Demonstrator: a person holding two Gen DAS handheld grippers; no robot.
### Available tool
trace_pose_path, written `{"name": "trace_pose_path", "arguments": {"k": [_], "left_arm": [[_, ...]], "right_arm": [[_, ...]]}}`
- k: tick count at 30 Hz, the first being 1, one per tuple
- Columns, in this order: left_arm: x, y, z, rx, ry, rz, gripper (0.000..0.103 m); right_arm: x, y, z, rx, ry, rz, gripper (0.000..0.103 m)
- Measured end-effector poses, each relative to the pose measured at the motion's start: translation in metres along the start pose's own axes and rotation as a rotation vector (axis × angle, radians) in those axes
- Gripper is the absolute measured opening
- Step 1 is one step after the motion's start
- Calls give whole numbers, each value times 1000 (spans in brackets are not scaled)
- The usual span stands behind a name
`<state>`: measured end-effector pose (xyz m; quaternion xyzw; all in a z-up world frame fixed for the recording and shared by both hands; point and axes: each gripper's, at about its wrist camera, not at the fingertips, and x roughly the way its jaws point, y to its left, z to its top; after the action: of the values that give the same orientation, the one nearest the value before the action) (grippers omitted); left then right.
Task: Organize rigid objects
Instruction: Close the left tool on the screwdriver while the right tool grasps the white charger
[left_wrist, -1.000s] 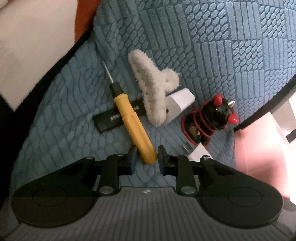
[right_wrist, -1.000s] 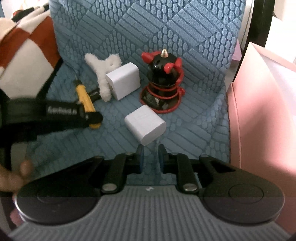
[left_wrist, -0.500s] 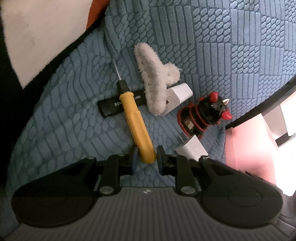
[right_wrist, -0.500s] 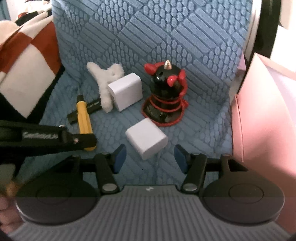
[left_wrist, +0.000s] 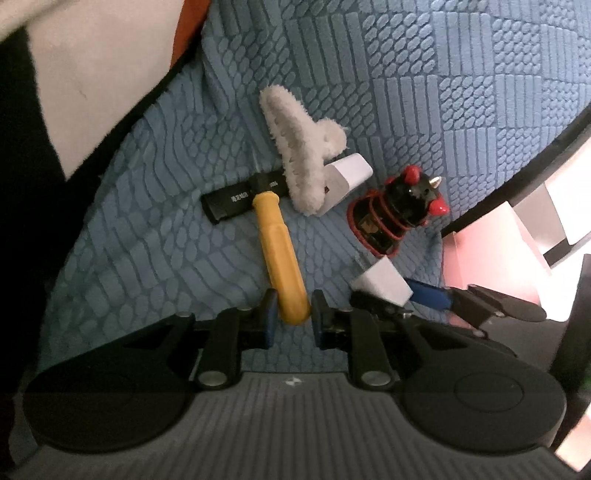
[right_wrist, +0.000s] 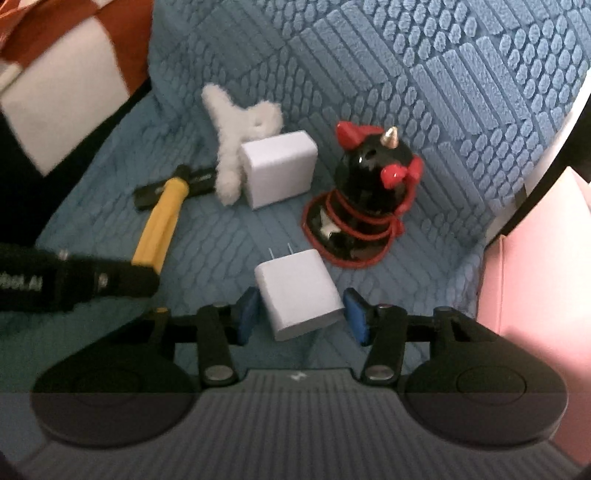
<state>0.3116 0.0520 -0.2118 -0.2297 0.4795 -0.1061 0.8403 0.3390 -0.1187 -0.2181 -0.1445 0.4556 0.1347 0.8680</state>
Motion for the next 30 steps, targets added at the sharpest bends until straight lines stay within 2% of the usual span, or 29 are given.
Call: {"name": "trace_pose_path", "arguments": {"k": [3,11,16,23,26,30], "left_arm": [[-6,-1,-10,6,0,0,21],[-28,-10,-49,57,4,9,21],[-44,-15,-73,83,11,11,21],[-65,-24,-104,70,13,24,21],[-67,-23,-117,31,13,42,20],[-67,-24,-122,23,-1,49,21]], "right_arm": [[-16,6,-10,-38,8,-35,52],[-70,8,-50,56,-9,-24,50],[-98,23,-70,61,-48,-34,49],[-119,42,-96,42,-67,-15,49],[-124,46,-108,55,-73,-3,48],[-127,49,-113,52,-85,13,48]]}}
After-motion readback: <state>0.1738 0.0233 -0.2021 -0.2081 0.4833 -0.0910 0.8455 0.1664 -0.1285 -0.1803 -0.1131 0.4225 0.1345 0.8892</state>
